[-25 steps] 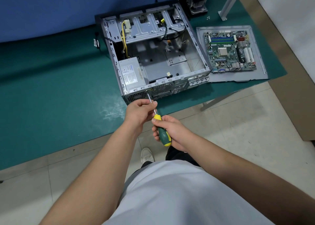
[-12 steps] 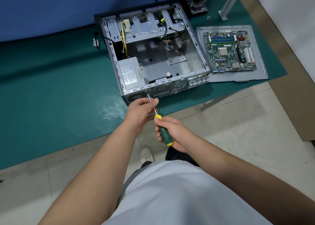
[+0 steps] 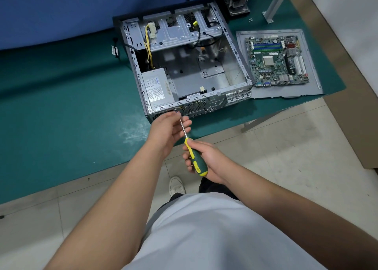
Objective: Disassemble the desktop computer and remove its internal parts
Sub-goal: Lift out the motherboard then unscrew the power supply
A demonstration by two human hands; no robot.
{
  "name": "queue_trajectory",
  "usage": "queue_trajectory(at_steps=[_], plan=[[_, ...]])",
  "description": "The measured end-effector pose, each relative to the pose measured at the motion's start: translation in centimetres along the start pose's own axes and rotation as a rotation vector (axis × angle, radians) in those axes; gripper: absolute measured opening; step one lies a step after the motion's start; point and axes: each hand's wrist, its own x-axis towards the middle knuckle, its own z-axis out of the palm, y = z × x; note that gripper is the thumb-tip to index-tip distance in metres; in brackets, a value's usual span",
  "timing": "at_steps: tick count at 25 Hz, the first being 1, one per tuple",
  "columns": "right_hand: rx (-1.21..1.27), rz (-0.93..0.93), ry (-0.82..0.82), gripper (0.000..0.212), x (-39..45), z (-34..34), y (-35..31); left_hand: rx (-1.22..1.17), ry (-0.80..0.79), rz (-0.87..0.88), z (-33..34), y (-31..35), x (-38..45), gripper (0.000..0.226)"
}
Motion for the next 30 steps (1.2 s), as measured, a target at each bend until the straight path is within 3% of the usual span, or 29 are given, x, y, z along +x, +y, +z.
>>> queue_trajectory(at_steps=[4,8,12,16,24,30], plan=[[-0.072,-0.044,0.071,0.02,0.1,0.7,0.1,-0.067,0.158,-0.019,1.2,0.5,0.9,0.018],[-0.011,0.031,-0.004,0.025,-0.3,0.9,-0.4,-0.019,0.235,0.023,1.5,0.2,1.0,0.013],[-0.095,-0.051,0.078,0.02,-0.2,1.0,-0.1,-0.044,0.345,0.071,2.4,-0.1,1.1,0.01],[-0.279,-0.11,0.148,0.021,-0.2,0.8,-0.2,-0.095,0.339,0.053,2.9,-0.2,0.7,0.009],[-0.246,-0.11,0.069,0.02,-0.3,1.0,0.1,-0.132,0.323,0.054,2.7,-0.1,0.4,0.009],[-0.261,-0.165,0.134,0.022,-0.2,0.4,0.5,-0.12,0.316,0.049,2.6,0.2,0.5,0.008]])
